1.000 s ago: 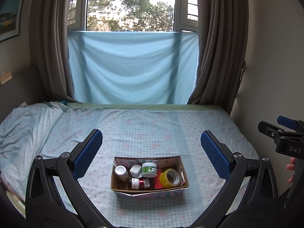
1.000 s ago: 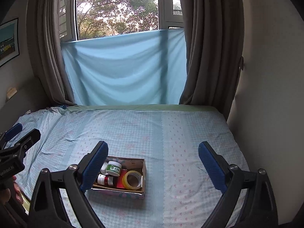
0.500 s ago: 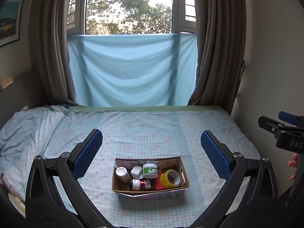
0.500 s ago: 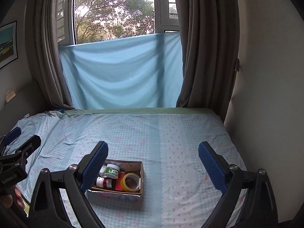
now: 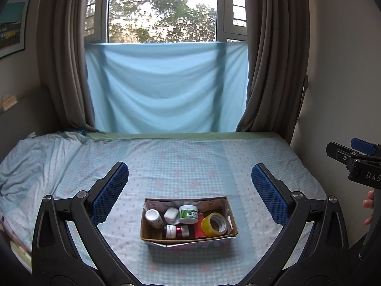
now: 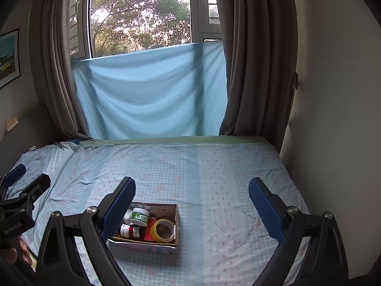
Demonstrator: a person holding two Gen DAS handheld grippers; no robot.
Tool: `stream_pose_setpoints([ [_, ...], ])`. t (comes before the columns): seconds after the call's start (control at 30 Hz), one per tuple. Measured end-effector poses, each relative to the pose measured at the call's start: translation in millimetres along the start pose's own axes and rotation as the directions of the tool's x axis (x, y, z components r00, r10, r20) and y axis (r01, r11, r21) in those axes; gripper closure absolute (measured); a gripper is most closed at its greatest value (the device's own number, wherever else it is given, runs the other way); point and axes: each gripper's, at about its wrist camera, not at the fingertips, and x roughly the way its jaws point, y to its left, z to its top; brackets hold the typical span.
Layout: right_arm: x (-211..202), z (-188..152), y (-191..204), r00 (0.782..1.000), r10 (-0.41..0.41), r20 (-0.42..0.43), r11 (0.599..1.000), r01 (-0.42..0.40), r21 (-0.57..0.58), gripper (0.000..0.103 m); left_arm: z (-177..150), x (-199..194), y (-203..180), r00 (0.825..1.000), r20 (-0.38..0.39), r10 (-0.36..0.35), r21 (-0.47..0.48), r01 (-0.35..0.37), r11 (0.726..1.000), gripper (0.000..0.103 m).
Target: Organize rigid objects
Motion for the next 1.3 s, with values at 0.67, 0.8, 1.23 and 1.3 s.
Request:
stream_pose_setpoints([
  [0.67,-0.6,1.3,0.3,1.000,-0.020,0.007,1.000,0.020,0.000,0.008,0.2,-5.1,2.7,0.999,0.043,-0.009,-0.034,0.010,0.999,0.000],
  [0.8,-0.9,1.4,0.8,1.000,-0.022,0.008,1.000,0.022,0.001,0.008,1.4,-5.4,-2.2,0.999,0.046,0.008,-0.007,-0.008,1.000,0.000],
  [1.23,0.3,2.1,-1.4,1.000,-0.029,0.004,1.000,0.029,0.008,0.008,0.3,-10.9,4.8,0.994,0.077,0.072,-0.076,-0.067,0.995,0.000],
  [1.3,2.0,1.9,-1.4,1.000,-0.029,0.000,0.999,0.029,0.012,0.008,-1.4,-7.6,6.7,0.995,0.067,0.068,-0.077,-0.063,0.995,0.000],
])
